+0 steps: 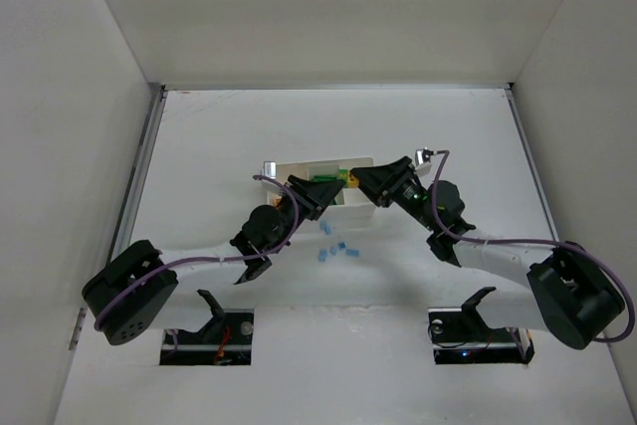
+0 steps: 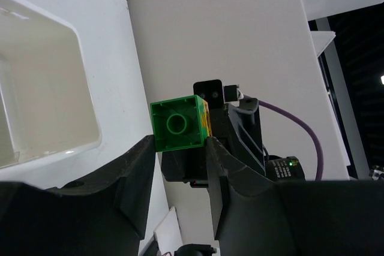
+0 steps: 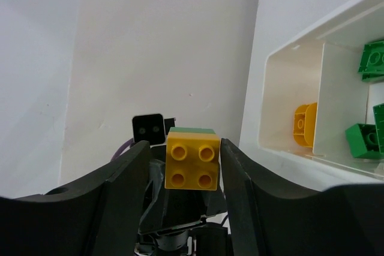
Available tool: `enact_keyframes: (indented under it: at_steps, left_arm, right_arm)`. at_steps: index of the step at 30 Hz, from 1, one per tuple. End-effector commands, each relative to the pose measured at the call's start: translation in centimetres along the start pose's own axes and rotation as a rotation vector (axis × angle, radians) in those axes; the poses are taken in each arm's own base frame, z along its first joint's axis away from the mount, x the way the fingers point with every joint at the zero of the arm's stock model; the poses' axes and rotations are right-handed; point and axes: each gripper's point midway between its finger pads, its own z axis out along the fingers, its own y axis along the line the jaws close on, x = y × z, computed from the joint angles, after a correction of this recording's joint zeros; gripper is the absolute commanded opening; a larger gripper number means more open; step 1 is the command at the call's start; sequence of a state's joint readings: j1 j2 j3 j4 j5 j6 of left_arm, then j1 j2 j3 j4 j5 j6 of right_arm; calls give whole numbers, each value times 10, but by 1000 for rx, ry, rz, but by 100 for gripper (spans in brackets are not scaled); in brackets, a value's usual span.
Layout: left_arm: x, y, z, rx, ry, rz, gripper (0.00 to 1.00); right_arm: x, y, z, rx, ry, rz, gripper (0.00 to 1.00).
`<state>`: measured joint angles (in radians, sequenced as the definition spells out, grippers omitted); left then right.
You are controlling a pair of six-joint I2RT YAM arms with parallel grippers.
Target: Sort the legos into containers by color
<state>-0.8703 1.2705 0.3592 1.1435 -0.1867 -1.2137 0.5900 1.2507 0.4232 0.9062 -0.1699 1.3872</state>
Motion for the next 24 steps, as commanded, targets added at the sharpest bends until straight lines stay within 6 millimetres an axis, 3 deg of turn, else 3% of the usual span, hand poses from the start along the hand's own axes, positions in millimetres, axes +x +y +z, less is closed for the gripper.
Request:
enact_keyframes:
  at_steps: [1,8,11,13,24]
  left_arm:
    - [-6,-21,-4,76,-16,-5,18]
    - [-6,-21,-4,74,-18,-5,19]
    - [-6,-23,-4,79,-20,-7,26]
    - [-7,-24,-3,81,-24,-7,31]
    - [-10,-30,2,97,-33,-11,38]
  right_arm:
    - [0,6,-3,-28,5,-26,53]
    - [2,2,-2,-19,14,-24,33]
    - [2,1,-2,-16,15,-23,28]
    - [3,0,-1,-11,15,-24,27]
    - [4,0,-1,-14,21,-18,27]
